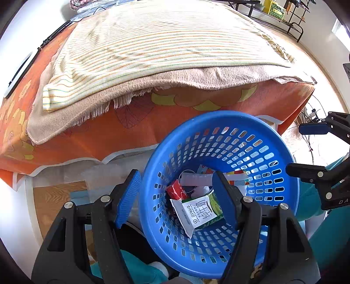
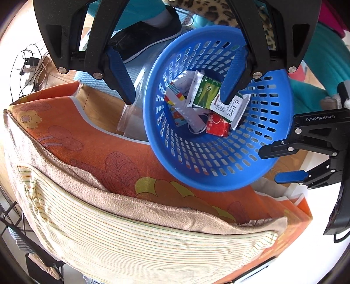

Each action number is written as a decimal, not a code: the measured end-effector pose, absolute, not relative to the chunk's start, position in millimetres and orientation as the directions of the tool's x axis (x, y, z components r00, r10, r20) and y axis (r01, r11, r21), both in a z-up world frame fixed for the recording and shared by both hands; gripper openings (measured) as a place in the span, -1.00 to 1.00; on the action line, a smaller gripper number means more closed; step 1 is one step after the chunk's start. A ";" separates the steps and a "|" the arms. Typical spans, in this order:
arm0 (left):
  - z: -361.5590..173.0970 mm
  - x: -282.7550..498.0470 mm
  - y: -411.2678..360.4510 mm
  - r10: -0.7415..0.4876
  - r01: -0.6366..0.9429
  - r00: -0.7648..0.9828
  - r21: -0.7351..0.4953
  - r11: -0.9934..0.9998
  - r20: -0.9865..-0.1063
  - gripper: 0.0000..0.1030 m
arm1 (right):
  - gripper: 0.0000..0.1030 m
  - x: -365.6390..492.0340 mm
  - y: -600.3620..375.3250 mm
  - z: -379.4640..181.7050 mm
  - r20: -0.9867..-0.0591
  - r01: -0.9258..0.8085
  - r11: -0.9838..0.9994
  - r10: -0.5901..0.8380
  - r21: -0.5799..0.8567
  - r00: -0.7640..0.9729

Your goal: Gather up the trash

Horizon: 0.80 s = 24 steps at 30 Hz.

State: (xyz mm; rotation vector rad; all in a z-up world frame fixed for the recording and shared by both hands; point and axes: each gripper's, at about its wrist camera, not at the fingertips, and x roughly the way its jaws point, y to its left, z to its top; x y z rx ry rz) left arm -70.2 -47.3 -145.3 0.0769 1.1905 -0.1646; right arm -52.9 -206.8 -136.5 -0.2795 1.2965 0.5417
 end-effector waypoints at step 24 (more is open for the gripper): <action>-20.4 -18.6 -40.2 -0.114 0.140 0.615 -0.034 0.990 -0.781 0.54 | 0.54 11.6 -233.5 -36.4 -0.828 -0.433 0.898 0.302 0.080 0.472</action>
